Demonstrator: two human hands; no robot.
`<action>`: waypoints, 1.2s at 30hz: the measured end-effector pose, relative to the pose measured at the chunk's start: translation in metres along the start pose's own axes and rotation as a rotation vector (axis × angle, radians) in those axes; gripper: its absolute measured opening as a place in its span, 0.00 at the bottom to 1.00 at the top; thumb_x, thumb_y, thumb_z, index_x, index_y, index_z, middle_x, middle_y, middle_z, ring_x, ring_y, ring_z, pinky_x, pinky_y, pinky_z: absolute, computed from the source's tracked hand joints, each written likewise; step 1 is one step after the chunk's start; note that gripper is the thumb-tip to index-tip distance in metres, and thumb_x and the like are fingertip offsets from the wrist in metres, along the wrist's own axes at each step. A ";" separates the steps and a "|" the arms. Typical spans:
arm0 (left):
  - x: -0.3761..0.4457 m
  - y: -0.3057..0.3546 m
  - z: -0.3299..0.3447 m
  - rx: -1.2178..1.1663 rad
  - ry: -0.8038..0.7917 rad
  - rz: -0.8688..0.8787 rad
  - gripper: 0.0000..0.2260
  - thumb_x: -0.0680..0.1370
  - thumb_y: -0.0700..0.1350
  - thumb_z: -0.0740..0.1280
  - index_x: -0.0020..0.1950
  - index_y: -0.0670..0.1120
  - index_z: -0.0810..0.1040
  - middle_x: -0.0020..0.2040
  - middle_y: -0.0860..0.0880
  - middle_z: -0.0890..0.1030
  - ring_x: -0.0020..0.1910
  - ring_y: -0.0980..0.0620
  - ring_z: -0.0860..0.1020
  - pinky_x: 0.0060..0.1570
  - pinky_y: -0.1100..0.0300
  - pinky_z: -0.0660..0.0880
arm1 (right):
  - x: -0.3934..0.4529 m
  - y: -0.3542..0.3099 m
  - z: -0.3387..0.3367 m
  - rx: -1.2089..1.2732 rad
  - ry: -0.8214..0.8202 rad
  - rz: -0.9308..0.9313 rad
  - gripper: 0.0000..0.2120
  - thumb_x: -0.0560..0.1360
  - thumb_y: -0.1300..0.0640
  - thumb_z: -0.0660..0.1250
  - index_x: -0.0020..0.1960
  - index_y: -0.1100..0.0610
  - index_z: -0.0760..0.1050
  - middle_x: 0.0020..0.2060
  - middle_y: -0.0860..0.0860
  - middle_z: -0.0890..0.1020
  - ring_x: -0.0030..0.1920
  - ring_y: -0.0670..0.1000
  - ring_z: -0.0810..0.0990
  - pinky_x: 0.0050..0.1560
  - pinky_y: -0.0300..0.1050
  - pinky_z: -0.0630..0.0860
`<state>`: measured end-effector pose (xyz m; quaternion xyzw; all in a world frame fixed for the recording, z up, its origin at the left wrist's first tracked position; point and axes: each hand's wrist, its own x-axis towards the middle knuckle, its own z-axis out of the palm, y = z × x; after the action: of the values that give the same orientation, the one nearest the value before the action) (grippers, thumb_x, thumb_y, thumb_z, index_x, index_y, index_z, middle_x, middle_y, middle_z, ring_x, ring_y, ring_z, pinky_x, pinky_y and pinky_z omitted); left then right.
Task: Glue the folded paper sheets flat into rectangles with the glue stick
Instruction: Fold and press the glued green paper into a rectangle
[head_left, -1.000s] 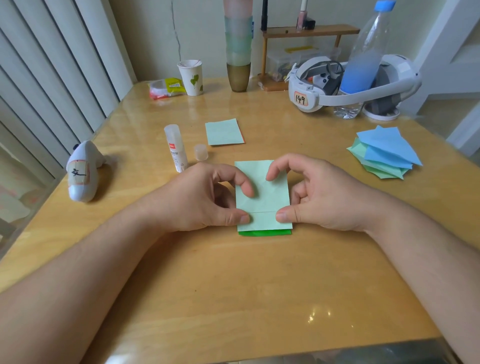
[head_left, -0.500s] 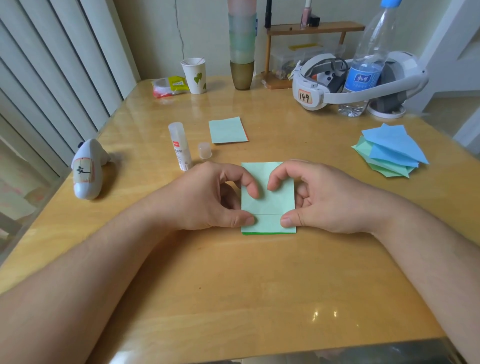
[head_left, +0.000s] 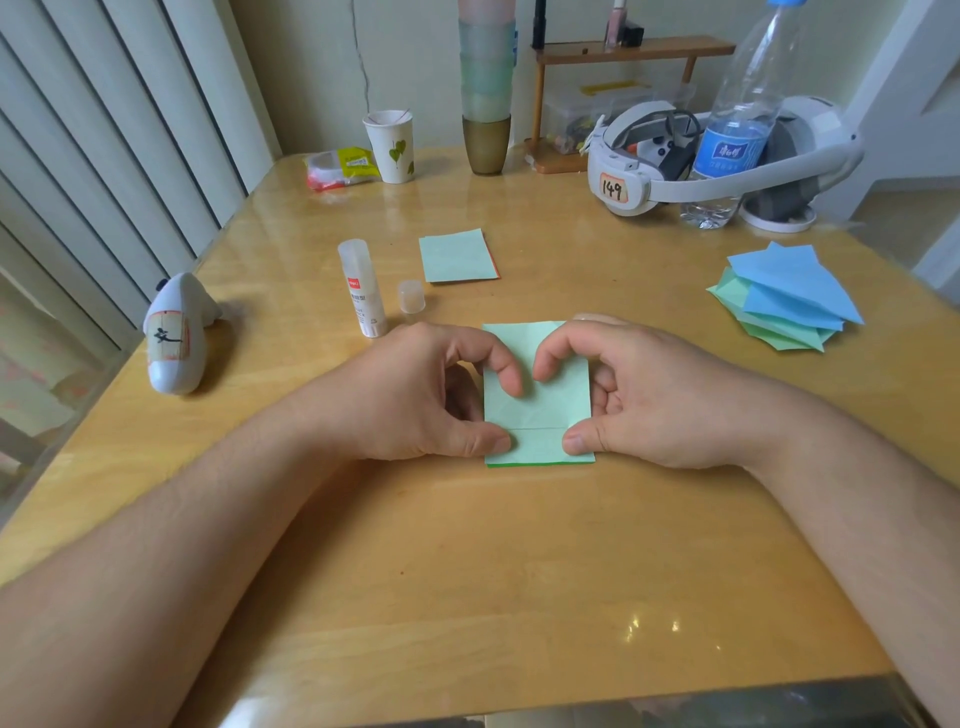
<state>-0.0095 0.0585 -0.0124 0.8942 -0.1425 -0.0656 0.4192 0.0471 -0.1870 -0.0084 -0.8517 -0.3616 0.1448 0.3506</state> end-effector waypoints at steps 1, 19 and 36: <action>0.000 0.000 0.000 0.004 -0.001 0.002 0.17 0.69 0.45 0.83 0.50 0.59 0.81 0.35 0.49 0.84 0.32 0.55 0.79 0.41 0.51 0.80 | 0.000 0.001 0.000 0.001 -0.001 0.000 0.25 0.68 0.60 0.82 0.54 0.39 0.76 0.48 0.39 0.73 0.37 0.43 0.76 0.41 0.39 0.74; 0.000 0.001 0.000 0.015 -0.029 0.014 0.18 0.69 0.46 0.83 0.52 0.60 0.81 0.35 0.48 0.83 0.34 0.46 0.81 0.40 0.50 0.80 | 0.000 0.000 0.001 -0.011 -0.008 -0.012 0.25 0.68 0.60 0.82 0.54 0.38 0.75 0.49 0.41 0.73 0.37 0.44 0.76 0.42 0.42 0.76; 0.001 0.004 0.006 0.150 0.038 0.070 0.19 0.66 0.55 0.84 0.50 0.60 0.80 0.34 0.57 0.74 0.34 0.58 0.73 0.36 0.64 0.70 | 0.000 0.000 0.001 -0.023 -0.017 -0.016 0.25 0.68 0.60 0.82 0.55 0.38 0.75 0.49 0.37 0.73 0.38 0.44 0.77 0.42 0.42 0.77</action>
<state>-0.0109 0.0510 -0.0135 0.9187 -0.1701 -0.0231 0.3557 0.0467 -0.1861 -0.0092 -0.8516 -0.3729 0.1451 0.3387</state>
